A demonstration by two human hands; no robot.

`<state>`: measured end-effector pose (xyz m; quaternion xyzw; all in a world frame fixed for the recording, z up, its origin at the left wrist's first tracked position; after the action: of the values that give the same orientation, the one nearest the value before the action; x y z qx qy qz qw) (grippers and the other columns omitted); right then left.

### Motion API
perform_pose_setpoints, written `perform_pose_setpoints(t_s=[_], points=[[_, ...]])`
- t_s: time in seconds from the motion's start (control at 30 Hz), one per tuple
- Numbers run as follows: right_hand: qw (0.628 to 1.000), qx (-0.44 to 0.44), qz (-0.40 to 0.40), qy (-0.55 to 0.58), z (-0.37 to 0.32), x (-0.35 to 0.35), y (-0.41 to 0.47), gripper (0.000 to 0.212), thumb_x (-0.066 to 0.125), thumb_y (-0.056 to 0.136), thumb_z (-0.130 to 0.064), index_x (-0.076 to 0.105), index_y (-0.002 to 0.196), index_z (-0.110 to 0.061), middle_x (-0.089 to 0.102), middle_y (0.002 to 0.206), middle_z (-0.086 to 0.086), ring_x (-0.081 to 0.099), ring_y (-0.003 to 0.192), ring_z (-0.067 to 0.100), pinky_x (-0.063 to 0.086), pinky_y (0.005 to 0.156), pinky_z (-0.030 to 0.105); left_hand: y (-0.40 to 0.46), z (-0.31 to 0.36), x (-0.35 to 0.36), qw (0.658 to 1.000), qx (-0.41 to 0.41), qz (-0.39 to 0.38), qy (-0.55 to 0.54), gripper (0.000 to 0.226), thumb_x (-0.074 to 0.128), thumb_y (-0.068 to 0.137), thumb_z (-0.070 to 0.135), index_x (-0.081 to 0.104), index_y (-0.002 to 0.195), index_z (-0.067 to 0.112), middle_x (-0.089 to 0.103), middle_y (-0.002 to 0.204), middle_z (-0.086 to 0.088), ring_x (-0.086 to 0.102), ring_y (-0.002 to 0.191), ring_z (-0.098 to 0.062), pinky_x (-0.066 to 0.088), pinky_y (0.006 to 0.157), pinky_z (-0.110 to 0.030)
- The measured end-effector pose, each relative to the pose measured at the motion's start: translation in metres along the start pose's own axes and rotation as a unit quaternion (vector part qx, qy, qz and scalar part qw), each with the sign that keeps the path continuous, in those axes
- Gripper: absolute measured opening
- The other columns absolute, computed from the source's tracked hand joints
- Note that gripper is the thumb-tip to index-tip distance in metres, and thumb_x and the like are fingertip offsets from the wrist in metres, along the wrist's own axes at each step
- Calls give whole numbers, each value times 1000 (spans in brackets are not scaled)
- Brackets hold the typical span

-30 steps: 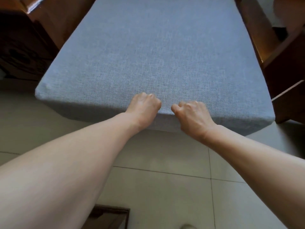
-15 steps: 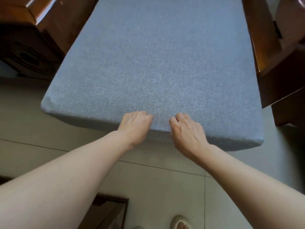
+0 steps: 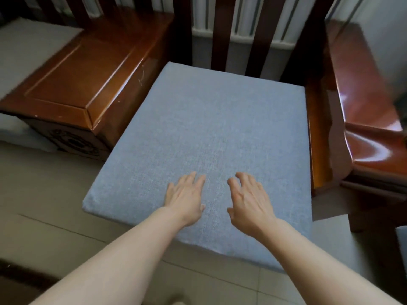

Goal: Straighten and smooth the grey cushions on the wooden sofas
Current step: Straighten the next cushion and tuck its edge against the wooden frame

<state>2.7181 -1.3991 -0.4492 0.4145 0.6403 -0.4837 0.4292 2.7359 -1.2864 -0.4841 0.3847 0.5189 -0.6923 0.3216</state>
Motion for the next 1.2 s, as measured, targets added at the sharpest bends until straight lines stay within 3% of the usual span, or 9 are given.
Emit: perform_pose_setpoints(t_s=[0.27,0.7,1.0,1.2], points=[[1000,5,-21,-19,6,-50,88,56,55,91,-30,29,138,-14,9,155,10,16,141,28,19,112,35,68,-44,-74,1000,-20,-5,11,78,48,96,39,-3,152,24,1,160,-2,9,146,-20,11,116,-47],[1000,-7,21,9,32,-108,255,58,56,91,-22,25,140,-15,10,155,11,16,141,27,16,114,35,210,-58,-162,999,-26,23,19,80,46,96,43,-8,151,26,-2,160,-2,7,146,-22,10,115,-48],[999,16,36,5,50,-106,360,69,56,91,-21,16,147,-14,10,156,6,11,143,24,12,117,35,318,-90,-193,999,-22,38,16,76,44,98,35,-10,151,28,-5,160,-1,2,146,-22,9,115,-49],[998,45,29,37,37,-82,425,72,49,96,-26,3,151,-16,-3,159,3,1,146,22,3,117,35,382,-125,-192,999,2,45,15,74,43,98,36,-8,151,28,-6,160,-1,1,146,-21,7,115,-48]])
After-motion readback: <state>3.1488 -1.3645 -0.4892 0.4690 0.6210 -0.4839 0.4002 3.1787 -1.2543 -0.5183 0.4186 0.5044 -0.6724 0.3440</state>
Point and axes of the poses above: each hand's wrist, its own y-axis towards the middle knuckle, its own x-axis out of the palm, z = x × y, the point moved 10 cm from there along y, towards the middle knuckle
